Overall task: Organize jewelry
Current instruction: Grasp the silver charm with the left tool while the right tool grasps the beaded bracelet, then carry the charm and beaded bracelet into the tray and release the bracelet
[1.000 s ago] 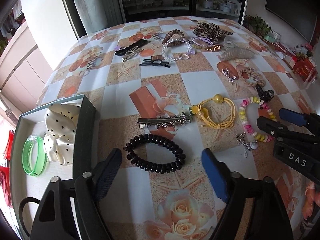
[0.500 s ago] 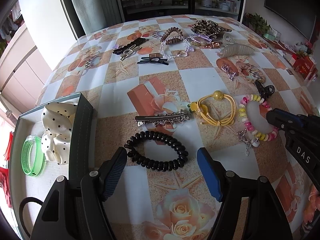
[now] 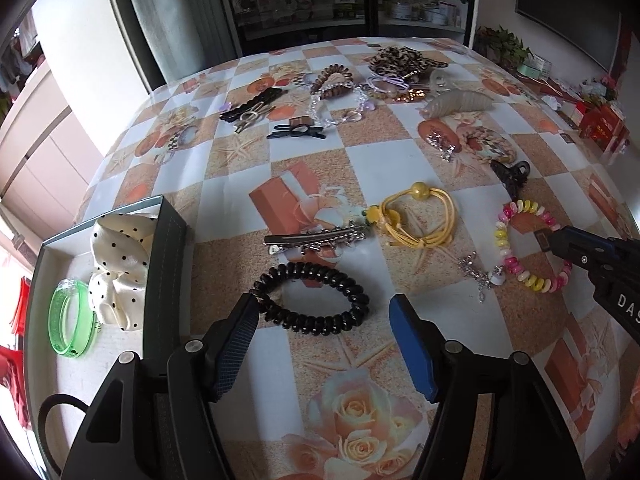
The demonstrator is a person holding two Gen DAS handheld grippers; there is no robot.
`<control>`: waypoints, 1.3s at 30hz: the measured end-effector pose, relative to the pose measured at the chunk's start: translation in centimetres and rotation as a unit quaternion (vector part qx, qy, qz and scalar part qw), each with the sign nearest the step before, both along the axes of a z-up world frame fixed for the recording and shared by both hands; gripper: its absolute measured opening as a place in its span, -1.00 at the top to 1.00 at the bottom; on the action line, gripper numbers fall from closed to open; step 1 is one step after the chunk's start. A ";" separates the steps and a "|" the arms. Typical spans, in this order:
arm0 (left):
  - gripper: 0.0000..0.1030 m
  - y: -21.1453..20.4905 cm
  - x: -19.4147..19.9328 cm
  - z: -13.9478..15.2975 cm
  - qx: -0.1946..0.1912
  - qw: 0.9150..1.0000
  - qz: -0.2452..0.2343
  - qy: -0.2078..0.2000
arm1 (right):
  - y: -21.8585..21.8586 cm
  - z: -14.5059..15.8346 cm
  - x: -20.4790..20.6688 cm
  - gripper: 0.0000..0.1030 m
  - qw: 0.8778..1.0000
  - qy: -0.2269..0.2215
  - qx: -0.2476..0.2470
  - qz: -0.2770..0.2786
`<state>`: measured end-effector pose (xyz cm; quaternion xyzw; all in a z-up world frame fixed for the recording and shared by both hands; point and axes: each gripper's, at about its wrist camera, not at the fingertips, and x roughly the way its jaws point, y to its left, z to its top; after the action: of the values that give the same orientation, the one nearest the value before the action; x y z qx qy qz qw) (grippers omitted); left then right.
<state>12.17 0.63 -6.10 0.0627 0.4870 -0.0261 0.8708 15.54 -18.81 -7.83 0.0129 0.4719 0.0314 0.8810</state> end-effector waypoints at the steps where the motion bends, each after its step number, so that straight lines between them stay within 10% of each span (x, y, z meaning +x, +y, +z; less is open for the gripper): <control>1: -0.17 -0.1 0.0 -0.1 0.002 1.000 -0.002 0.002 | -0.1 0.1 -0.2 0.81 1.000 0.000 0.003 -0.001; 15: -0.17 -2.6 -0.9 1.9 -0.069 0.996 -0.058 -0.012 | -2.2 2.0 -3.1 0.81 0.999 -0.024 0.025 -0.022; 30: -0.15 -8.1 0.3 -0.5 -0.053 0.996 -0.077 0.010 | -6.2 1.8 -4.9 0.81 0.996 -0.025 0.052 -0.062; 35: 0.74 -7.9 0.2 -0.4 -0.060 0.995 -0.083 0.004 | -6.4 1.7 -5.2 0.81 0.996 -0.025 0.055 -0.067; 39: 0.74 -7.4 -0.1 -0.2 -0.075 0.994 -0.083 0.004 | -6.4 1.7 -5.2 0.81 0.996 -0.025 0.055 -0.067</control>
<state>12.10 -6.76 -6.32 0.0368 0.4801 -0.1349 0.8660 10.32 -25.23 -6.08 0.0924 0.4452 -0.0011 0.8907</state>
